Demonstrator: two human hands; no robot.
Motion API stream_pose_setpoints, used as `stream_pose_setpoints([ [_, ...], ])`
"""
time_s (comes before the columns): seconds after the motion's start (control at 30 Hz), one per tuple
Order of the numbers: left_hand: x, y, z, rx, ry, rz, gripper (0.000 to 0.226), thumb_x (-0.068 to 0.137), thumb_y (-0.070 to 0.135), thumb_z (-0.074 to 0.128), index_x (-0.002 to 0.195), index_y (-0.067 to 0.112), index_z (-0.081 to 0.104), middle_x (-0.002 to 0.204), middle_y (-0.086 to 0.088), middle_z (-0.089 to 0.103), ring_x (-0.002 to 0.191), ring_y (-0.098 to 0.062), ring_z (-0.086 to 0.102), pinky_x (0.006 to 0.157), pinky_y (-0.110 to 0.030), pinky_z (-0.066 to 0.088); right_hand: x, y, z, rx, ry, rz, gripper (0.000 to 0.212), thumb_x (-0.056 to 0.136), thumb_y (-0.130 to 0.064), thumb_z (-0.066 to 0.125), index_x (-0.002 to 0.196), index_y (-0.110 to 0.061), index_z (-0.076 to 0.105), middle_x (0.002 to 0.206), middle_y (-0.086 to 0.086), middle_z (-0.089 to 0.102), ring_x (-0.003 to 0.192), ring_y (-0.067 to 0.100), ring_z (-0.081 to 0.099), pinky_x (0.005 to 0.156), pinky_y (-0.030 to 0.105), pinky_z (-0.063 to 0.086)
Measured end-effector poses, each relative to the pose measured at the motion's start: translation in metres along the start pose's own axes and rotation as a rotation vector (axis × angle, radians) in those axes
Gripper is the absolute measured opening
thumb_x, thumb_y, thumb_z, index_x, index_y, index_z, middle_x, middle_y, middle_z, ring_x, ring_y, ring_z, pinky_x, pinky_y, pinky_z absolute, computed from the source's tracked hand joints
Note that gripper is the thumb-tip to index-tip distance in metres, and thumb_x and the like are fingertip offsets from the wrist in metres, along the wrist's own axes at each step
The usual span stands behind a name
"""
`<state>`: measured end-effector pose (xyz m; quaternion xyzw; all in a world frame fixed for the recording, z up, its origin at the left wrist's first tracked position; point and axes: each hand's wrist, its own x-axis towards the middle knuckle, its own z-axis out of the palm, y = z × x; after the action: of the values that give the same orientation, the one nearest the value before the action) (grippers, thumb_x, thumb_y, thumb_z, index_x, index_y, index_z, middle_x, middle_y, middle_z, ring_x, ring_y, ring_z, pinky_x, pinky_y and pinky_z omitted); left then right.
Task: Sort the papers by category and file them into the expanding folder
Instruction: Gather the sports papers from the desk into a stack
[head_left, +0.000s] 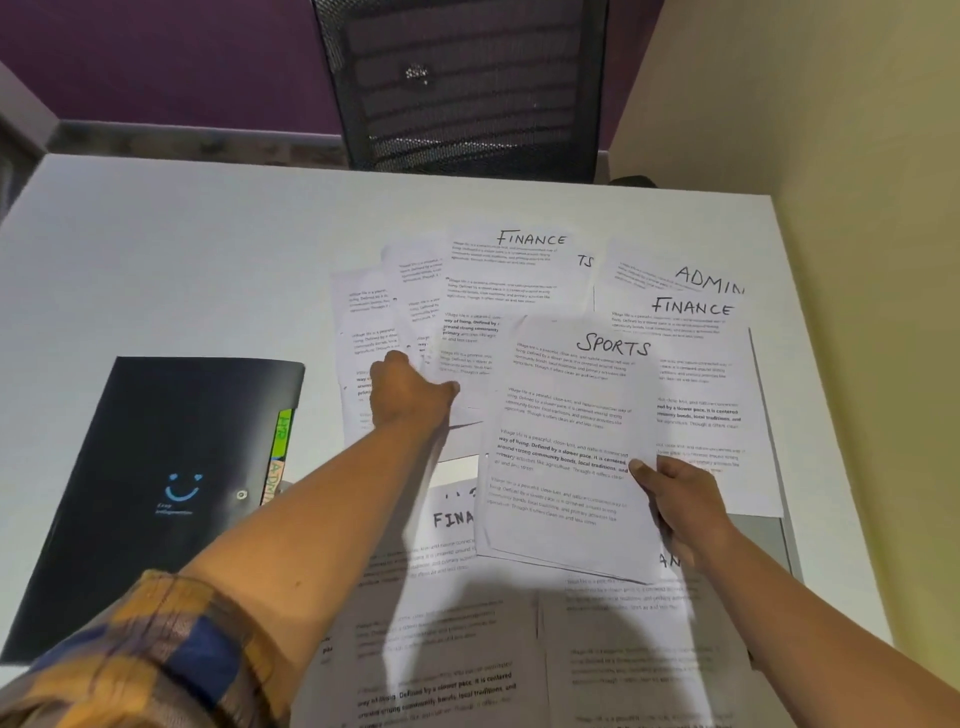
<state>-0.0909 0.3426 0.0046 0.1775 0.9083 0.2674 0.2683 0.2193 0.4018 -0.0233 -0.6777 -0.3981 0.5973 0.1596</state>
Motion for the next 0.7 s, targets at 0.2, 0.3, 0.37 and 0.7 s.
stream_pose_setpoints([
  [0.2,0.001,0.01,0.005,-0.445,-0.096,-0.09,0.026,0.086,0.032,0.071,0.075,0.011,0.06,0.079,-0.005,0.068,0.075,-0.024,0.067,0.069,-0.035,0.057,-0.002,-0.001,-0.001,-0.007,-0.015,-0.009,0.024,0.092,-0.017,0.069,0.089,0.007,0.065,0.05,0.004,0.032,0.037,0.014,0.021,0.036,0.018,0.019],
  [0.3,0.004,0.011,-0.008,-0.419,-0.045,-0.039,0.033,0.096,0.03,0.056,0.075,0.005,0.058,0.069,-0.01,0.061,0.056,-0.015,0.057,0.055,-0.026,0.044,-0.006,-0.004,0.0,-0.033,-0.02,-0.027,0.017,0.092,-0.017,0.069,0.086,-0.002,0.069,0.045,0.003,0.034,0.038,0.016,0.023,0.035,0.02,0.021],
  [0.37,0.009,0.006,-0.018,-0.461,-0.007,-0.024,0.021,0.091,0.021,0.063,0.083,0.002,0.068,0.081,-0.013,0.07,0.065,-0.017,0.064,0.064,-0.029,0.052,-0.008,-0.006,0.0,-0.024,-0.022,-0.031,0.015,0.092,-0.016,0.069,0.083,-0.005,0.07,0.043,0.002,0.034,0.037,0.016,0.023,0.034,0.02,0.021],
  [0.7,0.019,-0.024,-0.038,-0.388,0.025,-0.001,0.054,0.084,0.036,0.073,0.056,0.019,0.031,0.055,-0.006,0.034,0.052,-0.018,0.034,0.051,-0.027,0.026,-0.018,-0.012,0.005,0.031,-0.024,-0.039,0.03,0.093,-0.012,0.068,0.063,-0.012,0.066,0.038,0.0,0.034,0.031,0.012,0.023,0.033,0.015,0.024],
])
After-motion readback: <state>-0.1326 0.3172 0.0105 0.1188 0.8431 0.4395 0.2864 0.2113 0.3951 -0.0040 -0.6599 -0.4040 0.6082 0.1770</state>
